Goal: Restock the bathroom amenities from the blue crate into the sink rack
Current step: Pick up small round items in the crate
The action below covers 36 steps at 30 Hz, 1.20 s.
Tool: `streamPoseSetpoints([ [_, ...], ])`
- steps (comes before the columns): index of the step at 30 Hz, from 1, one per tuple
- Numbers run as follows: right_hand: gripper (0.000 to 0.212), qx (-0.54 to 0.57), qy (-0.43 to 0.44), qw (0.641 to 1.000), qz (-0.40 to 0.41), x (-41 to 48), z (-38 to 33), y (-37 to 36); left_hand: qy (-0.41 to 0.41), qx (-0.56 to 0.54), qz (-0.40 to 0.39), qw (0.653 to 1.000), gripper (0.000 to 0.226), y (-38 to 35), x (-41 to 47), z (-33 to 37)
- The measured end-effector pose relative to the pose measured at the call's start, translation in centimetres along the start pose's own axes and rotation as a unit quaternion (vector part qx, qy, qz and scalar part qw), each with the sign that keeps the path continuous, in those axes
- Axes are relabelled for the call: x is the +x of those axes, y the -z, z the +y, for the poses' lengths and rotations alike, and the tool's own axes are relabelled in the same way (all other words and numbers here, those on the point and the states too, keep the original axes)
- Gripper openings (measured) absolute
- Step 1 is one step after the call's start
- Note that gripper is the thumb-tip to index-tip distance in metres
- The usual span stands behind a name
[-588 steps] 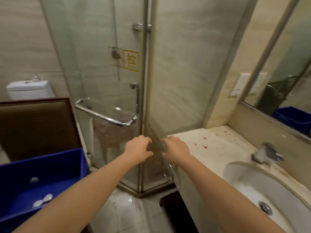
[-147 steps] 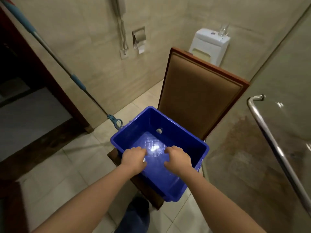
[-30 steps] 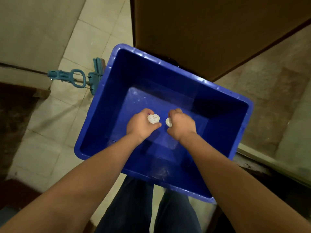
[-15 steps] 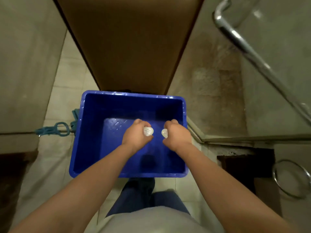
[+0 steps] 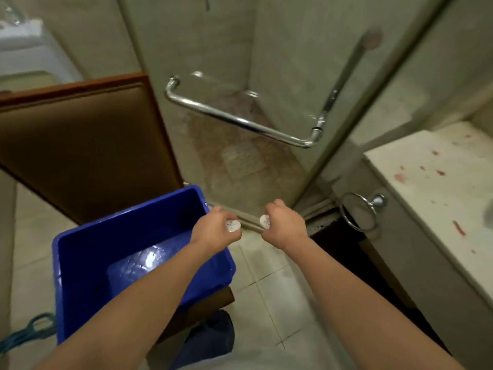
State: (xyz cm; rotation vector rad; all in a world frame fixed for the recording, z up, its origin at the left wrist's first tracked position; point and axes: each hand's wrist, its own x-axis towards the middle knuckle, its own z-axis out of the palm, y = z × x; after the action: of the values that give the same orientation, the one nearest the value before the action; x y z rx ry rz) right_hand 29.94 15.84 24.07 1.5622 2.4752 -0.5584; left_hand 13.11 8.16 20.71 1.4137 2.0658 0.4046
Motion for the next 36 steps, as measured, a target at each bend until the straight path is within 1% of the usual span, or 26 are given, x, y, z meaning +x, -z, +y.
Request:
streamPoseSetpoints([
  [4,0.032,0.014,-0.053,0.998,0.035,-4.3,4.6,2.5,-0.071,0.04,-0.016,0.997,0.024,-0.8,-0.6,6.0],
  [6,0.033,0.022,-0.081,0.995,0.054,-6.6,6.9,3.6,-0.112,0.064,-0.025,0.991,0.023,-1.5,-0.8,9.2],
  [16,0.03,0.046,-0.203,0.971,0.115,-16.7,17.0,8.0,-0.256,0.117,-0.049,0.958,0.031,-5.2,-3.5,23.5],
  [22,0.033,0.045,-0.251,0.953,0.166,-21.6,21.9,10.7,-0.331,0.142,-0.058,0.931,0.036,-7.0,-5.2,31.2],
  [28,0.037,0.028,-0.297,0.934,0.194,-26.4,26.5,13.9,-0.385,0.164,-0.06,0.906,0.045,-8.7,-6.8,39.0],
  [33,0.029,0.019,-0.35,0.912,0.213,-30.3,30.1,16.7,-0.425,0.161,-0.06,0.889,0.037,-10.0,-8.2,44.9],
  [36,0.027,0.023,-0.376,0.899,0.224,-32.3,32.4,18.1,-0.456,0.167,-0.073,0.871,0.04,-10.8,-9.2,48.3],
])
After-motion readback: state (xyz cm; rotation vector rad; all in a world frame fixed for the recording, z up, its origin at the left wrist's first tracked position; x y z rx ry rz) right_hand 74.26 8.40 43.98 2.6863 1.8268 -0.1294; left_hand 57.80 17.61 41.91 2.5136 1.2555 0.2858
